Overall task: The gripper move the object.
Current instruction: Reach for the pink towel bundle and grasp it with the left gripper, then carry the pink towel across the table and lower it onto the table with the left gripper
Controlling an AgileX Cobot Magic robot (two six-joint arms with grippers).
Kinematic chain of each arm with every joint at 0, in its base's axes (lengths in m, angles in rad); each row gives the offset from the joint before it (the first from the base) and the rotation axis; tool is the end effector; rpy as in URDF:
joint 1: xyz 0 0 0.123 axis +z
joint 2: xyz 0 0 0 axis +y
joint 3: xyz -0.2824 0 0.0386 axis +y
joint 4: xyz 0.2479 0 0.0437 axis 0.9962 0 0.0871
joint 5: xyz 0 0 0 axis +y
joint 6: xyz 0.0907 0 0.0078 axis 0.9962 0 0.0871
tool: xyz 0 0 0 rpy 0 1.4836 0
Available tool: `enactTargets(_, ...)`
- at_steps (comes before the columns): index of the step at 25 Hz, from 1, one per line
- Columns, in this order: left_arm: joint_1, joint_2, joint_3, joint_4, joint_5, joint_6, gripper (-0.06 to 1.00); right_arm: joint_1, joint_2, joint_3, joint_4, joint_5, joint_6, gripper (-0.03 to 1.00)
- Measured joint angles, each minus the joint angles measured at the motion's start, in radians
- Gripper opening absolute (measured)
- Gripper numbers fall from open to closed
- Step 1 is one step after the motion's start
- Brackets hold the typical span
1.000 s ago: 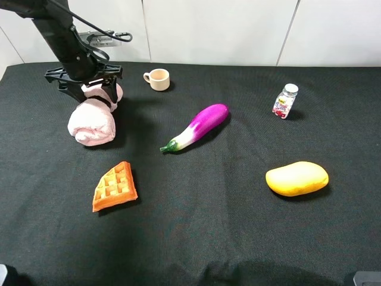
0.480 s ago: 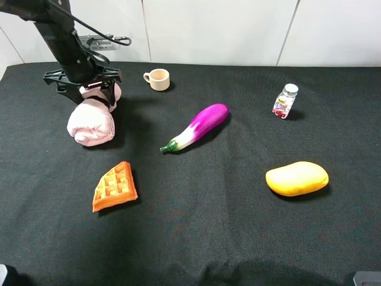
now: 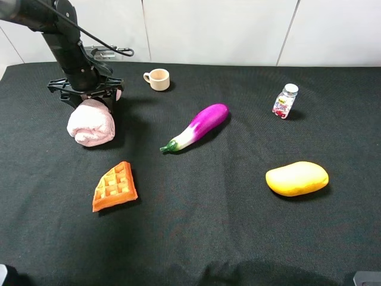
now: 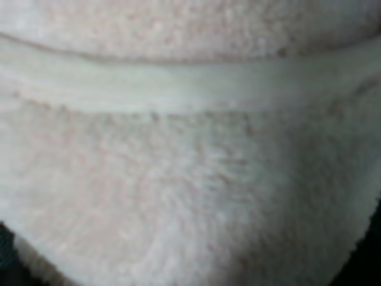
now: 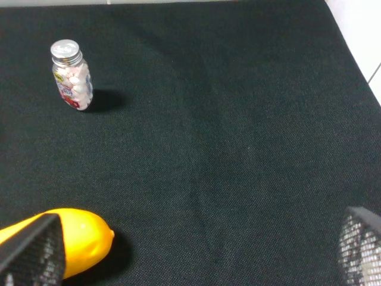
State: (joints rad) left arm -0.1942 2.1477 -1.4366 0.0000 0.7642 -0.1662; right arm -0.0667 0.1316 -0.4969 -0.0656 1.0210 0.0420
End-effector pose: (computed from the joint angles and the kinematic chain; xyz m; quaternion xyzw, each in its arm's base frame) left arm 0.4113 -0.0809 0.1204 0.0139 0.9957 -0.0164 0.0897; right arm 0.0172 -0.0063 0.2787 0.0460 0.8754 -0.0387 0.4797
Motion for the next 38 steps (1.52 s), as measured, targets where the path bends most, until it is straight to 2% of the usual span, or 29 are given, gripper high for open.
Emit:
enactTargets(5,0.000,0.000,0.000,0.000,-0.004,-0.001,0.73,0.000,0.000,0.000,0.000,0.000,0.000,0.69)
enactTargets(10,0.000,0.000,0.000,0.000,-0.004,-0.001,0.56,0.000,0.000,0.000,0.000,0.000,0.000,0.69)
enactTargets(12,0.000,0.000,0.000,0.000,-0.004,-0.001,0.53,0.000,0.000,0.000,0.000,0.000,0.000,0.69)
enactTargets(28,-0.008,-0.006,-0.003,0.008,0.012,0.016,0.53,0.000,0.000,0.000,0.000,0.000,0.000,0.69)
enactTargets(38,-0.065,-0.082,-0.133,0.026,0.171,0.017,0.53,0.000,0.000,0.000,0.000,0.000,0.000,0.69)
